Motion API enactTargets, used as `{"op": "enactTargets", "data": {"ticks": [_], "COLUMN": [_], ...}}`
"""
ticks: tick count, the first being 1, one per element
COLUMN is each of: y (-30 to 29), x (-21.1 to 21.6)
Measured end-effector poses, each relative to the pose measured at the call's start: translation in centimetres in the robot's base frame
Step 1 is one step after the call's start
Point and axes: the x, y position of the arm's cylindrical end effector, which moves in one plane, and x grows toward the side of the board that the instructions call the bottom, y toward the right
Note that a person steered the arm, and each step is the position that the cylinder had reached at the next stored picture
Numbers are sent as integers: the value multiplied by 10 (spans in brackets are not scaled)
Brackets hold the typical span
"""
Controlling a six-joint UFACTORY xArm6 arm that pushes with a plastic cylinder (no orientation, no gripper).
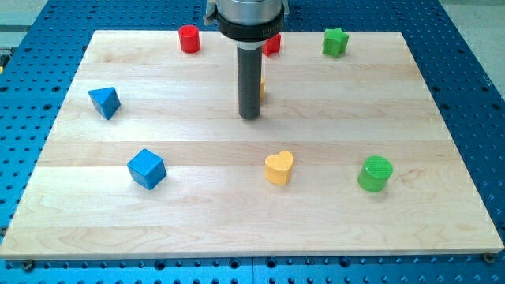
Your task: Slightly move the triangle diagonally to the red circle
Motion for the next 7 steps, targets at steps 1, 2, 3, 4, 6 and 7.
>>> {"op": "enactTargets", "data": {"ticks": [1,2,3,4,6,7], "y": [3,1,-59,-137,-188,-236], "x": [-59,-37,-3,28,45,70]}}
